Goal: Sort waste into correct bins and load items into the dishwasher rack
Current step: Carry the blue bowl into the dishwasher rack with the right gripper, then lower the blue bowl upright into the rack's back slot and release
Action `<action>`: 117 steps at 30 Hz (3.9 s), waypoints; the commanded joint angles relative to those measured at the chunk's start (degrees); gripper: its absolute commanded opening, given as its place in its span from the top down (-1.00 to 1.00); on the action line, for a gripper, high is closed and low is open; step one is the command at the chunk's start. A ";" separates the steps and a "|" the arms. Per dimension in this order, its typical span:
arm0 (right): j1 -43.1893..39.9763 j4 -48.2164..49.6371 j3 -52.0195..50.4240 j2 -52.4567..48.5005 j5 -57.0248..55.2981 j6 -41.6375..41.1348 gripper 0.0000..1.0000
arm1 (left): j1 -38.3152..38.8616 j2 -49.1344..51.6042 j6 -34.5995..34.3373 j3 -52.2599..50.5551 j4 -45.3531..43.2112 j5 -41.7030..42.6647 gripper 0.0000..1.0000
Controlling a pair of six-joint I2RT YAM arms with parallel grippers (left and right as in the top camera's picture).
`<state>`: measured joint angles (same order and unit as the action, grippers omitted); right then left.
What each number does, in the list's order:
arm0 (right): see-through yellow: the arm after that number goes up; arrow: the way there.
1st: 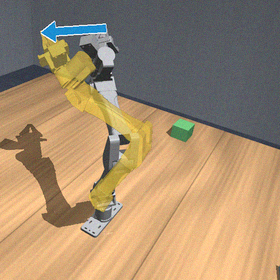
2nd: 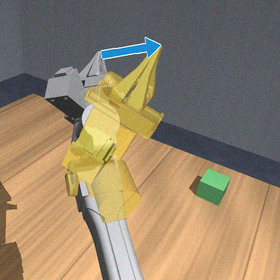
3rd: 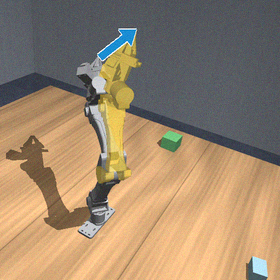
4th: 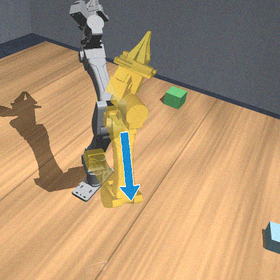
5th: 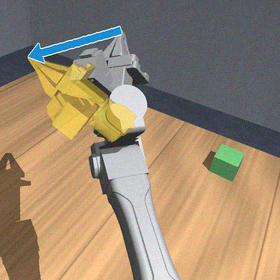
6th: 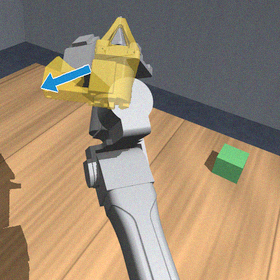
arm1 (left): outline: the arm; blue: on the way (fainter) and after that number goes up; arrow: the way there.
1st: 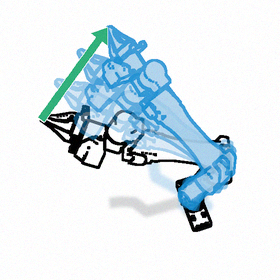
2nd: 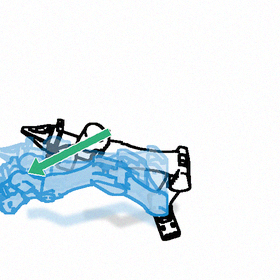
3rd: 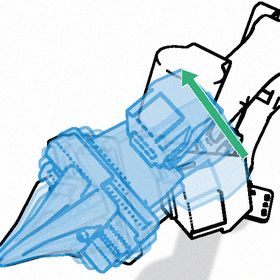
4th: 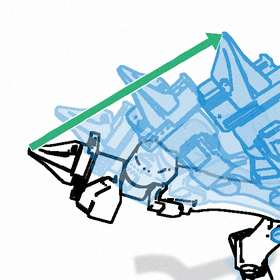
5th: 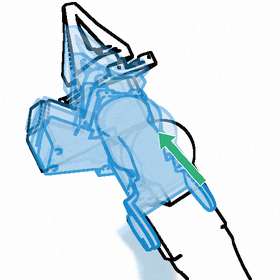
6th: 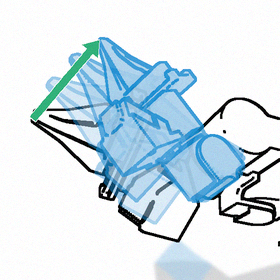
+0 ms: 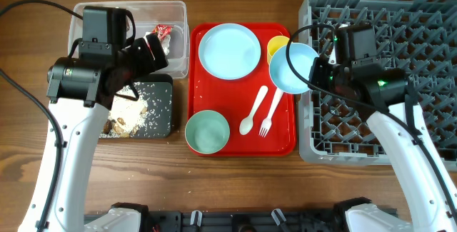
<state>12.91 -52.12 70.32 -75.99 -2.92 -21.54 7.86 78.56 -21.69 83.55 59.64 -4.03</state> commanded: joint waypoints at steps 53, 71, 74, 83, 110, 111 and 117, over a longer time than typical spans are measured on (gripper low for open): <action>-0.94 65.68 1.25 -27.52 -64.06 57.29 0.91 | -0.26 -0.07 0.68 0.72 0.02 -0.57 -1.00; -0.63 75.32 1.25 -38.93 -60.04 63.52 0.91 | -0.26 -0.07 0.68 0.72 0.02 -0.57 -1.00; -0.31 75.41 1.25 -38.93 -60.06 63.71 0.91 | -0.26 -0.07 0.68 0.72 0.02 -0.57 -1.00; 1.05 75.28 1.25 -38.93 -60.13 69.61 0.71 | -0.26 -0.07 0.68 0.72 0.02 -0.57 -1.00; 8.00 69.72 1.25 -28.98 -54.69 54.73 -0.33 | -0.26 -0.07 0.68 0.72 0.02 -0.57 -1.00; 7.23 63.69 1.25 -24.35 -48.17 44.17 -0.36 | -0.26 -0.07 0.68 0.72 0.02 -0.57 -1.00; 2.01 43.95 1.25 -11.74 -30.49 9.60 -0.62 | -0.26 -0.07 0.68 0.72 0.02 -0.57 -1.00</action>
<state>18.63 -2.00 70.98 -95.20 -46.48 15.99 7.86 78.59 -21.69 83.53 59.81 -4.05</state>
